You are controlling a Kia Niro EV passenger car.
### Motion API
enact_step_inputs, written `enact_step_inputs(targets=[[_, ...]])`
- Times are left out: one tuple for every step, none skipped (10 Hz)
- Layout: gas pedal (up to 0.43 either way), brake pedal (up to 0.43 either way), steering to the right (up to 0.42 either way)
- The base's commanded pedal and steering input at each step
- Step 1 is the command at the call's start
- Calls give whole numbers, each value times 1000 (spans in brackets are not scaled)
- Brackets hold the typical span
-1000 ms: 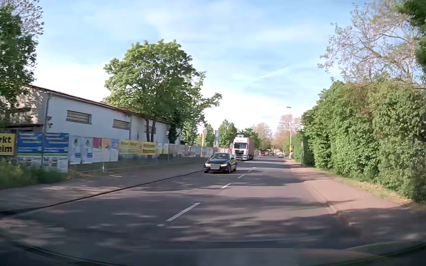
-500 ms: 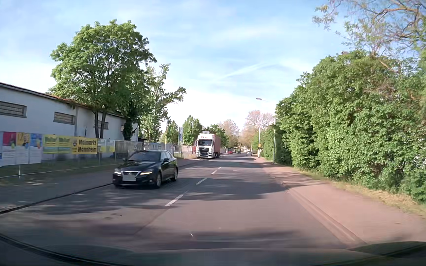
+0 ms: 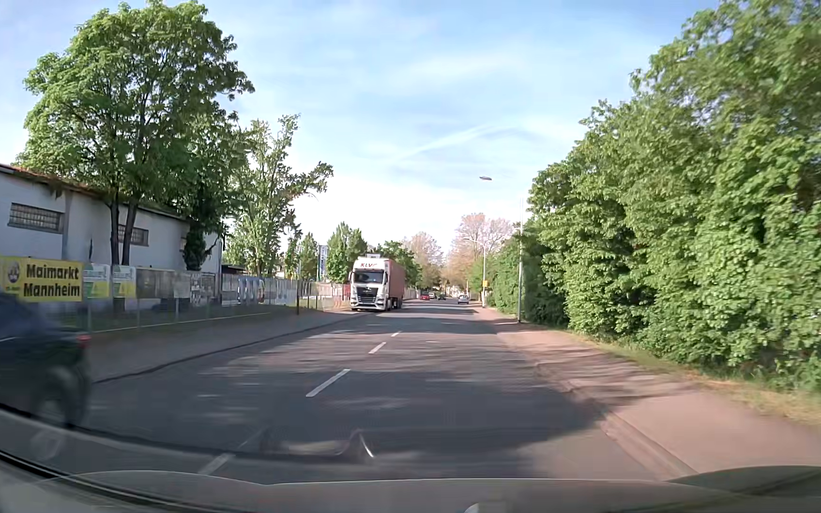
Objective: Follow the waypoints while adhering to traffic rules and regulations
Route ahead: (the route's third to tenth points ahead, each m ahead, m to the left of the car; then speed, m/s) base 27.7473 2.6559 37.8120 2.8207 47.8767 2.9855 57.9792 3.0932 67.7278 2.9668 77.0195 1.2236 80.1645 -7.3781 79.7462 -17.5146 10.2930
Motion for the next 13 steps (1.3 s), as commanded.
enact_step_inputs(targets=[[248, 0, 1], [248, 0, 0], [248, 0, 0], [248, 0, 0], [248, 0, 0], [228, 0, 0], [220, 0, 0], [189, 0, 0], [138, 0, 0], [87, 0, 1], [67, 0, 1], [28, 0, 1], [0, 0, 1]])
